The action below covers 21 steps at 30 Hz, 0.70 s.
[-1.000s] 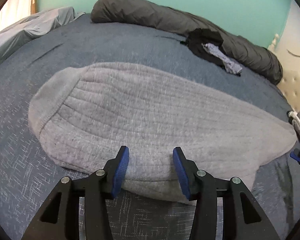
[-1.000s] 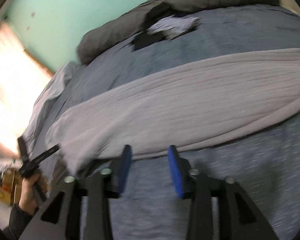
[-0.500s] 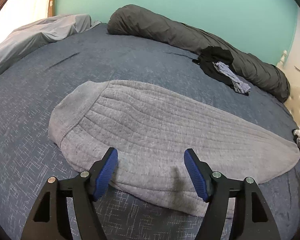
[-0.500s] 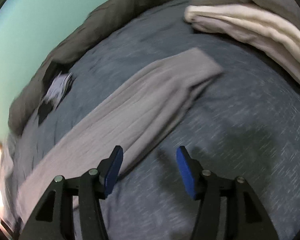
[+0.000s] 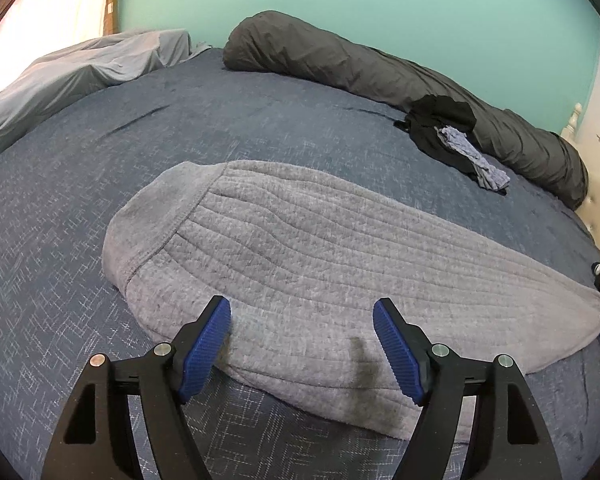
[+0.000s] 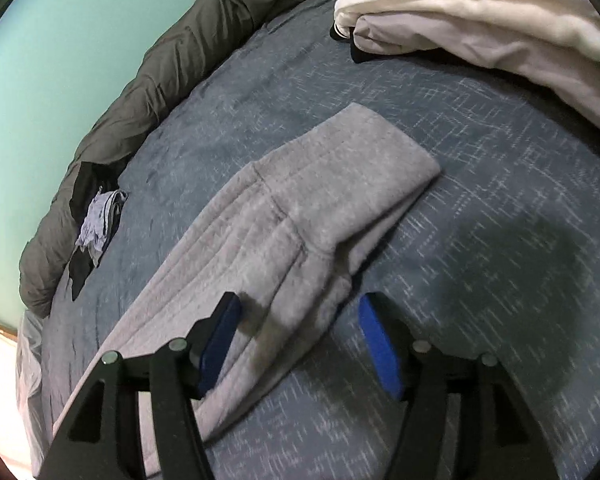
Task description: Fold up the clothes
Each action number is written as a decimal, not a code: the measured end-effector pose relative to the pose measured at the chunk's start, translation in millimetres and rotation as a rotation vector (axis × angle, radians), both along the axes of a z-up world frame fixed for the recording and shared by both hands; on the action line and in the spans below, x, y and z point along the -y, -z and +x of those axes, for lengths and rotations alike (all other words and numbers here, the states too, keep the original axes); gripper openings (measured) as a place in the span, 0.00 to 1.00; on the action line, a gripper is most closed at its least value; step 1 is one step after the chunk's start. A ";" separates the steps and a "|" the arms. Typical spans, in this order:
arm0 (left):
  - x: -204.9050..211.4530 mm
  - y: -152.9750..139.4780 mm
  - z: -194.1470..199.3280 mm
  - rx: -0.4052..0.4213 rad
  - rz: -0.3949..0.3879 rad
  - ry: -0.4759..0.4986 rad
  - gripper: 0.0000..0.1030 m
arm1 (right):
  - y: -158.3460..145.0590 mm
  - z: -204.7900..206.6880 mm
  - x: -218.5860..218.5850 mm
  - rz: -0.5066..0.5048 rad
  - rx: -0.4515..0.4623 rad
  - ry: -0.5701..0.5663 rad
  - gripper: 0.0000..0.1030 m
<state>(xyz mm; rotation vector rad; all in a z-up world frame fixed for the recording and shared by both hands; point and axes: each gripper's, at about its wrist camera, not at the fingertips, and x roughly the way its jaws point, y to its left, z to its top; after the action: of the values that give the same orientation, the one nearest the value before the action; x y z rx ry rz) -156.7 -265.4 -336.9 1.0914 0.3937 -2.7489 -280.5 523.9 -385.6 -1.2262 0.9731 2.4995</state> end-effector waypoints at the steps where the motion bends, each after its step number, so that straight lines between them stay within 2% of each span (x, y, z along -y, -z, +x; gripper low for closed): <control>1: 0.2 -0.1 0.3 0.000 -0.001 0.000 0.75 | 0.9 -1.5 -0.8 0.005 -0.003 0.005 0.61; 3: 0.5 -0.2 0.9 0.000 -0.003 0.001 0.75 | -0.4 -5.2 0.3 0.036 -0.014 -0.006 0.61; 7: 2.8 -0.7 2.6 0.000 -0.001 -0.002 0.75 | -5.7 -9.4 6.7 0.098 -0.029 -0.021 0.30; 10: 8.8 -1.4 5.0 0.000 0.013 -0.012 0.75 | -18.9 -9.4 16.4 0.153 -0.063 -0.037 0.20; 15: 20.6 -3.1 10.7 -0.004 0.031 -0.032 0.75 | -67.2 -8.9 48.4 0.264 -0.139 -0.120 0.16; 21: 36.7 -5.4 19.5 0.003 0.048 -0.091 0.75 | -123.8 -21.6 121.3 0.302 -0.214 -0.304 0.14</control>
<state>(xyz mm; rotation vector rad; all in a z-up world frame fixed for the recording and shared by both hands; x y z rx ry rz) -137.2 -302.2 -331.4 1.0616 0.4984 -2.6714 -302.1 402.6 -261.8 -1.0976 0.4445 2.9240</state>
